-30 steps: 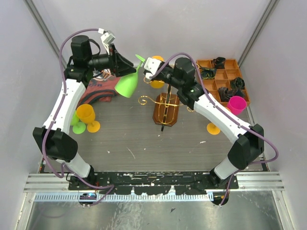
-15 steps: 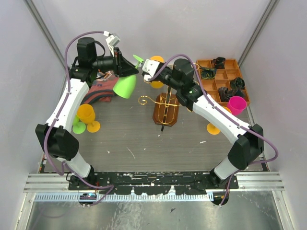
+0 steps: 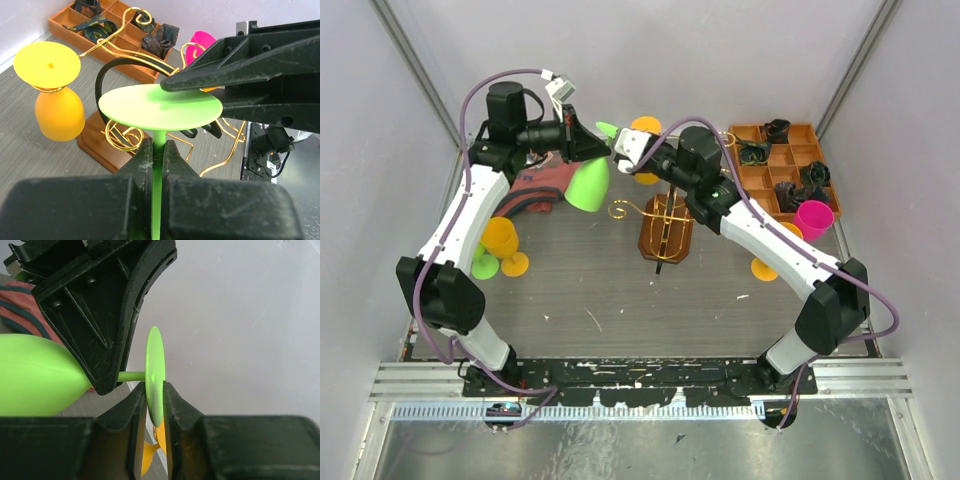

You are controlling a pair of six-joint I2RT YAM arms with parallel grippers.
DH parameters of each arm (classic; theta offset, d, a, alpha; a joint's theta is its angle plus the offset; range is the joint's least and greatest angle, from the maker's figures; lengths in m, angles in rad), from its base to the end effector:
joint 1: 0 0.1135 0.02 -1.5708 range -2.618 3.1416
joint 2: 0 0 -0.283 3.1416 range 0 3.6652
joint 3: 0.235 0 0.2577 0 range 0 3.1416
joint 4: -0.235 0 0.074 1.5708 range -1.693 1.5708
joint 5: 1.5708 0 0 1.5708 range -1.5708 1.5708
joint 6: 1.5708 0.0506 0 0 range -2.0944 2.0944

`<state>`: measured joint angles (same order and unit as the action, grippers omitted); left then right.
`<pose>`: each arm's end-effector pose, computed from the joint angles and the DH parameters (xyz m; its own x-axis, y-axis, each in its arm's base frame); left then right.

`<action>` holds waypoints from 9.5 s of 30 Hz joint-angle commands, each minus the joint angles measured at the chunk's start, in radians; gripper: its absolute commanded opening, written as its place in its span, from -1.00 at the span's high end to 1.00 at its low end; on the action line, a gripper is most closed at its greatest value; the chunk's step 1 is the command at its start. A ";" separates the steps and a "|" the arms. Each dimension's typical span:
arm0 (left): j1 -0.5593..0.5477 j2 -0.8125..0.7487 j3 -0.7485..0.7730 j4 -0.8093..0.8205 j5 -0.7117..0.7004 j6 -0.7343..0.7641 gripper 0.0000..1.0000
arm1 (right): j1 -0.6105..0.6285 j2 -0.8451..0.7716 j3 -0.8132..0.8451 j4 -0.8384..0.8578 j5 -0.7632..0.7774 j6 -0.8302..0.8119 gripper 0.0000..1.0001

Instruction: Place the wine glass upside down on the wine glass rack

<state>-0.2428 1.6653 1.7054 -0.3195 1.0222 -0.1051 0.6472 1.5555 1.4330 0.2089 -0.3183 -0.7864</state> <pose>0.3694 -0.1360 0.4376 -0.3629 0.0335 -0.9312 0.8883 0.3142 -0.3348 0.3043 0.2498 0.4359 0.6300 -0.3665 -0.6847 -0.5315 0.4393 -0.7242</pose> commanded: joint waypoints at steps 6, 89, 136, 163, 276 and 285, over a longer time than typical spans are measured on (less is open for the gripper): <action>-0.007 -0.023 -0.029 0.012 -0.041 0.021 1.00 | 0.004 -0.074 -0.012 0.109 0.095 -0.009 0.25; -0.184 -0.198 -1.006 1.471 -0.902 0.127 1.00 | -0.112 -0.272 -0.258 0.156 0.238 0.041 -0.32; -0.281 0.140 -0.807 1.668 -0.640 -0.143 1.00 | -0.117 -0.258 -0.254 0.148 0.226 0.042 -0.33; -0.281 0.000 -0.968 1.701 -0.896 0.013 1.00 | -0.118 -0.261 -0.255 0.135 0.225 0.044 -0.33; -0.260 -0.182 0.023 0.194 -1.303 -0.029 -0.69 | -0.833 -0.219 0.163 -0.194 0.035 0.962 0.99; -0.185 -0.139 0.164 0.085 -1.264 -0.427 -0.91 | -0.529 -0.134 0.089 0.403 -0.119 0.826 0.99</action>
<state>-0.4511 1.5238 1.8683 -0.2016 -0.2867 -0.3119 -0.0254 1.3880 1.5120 0.3244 -0.3450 0.1730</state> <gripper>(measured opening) 0.936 0.037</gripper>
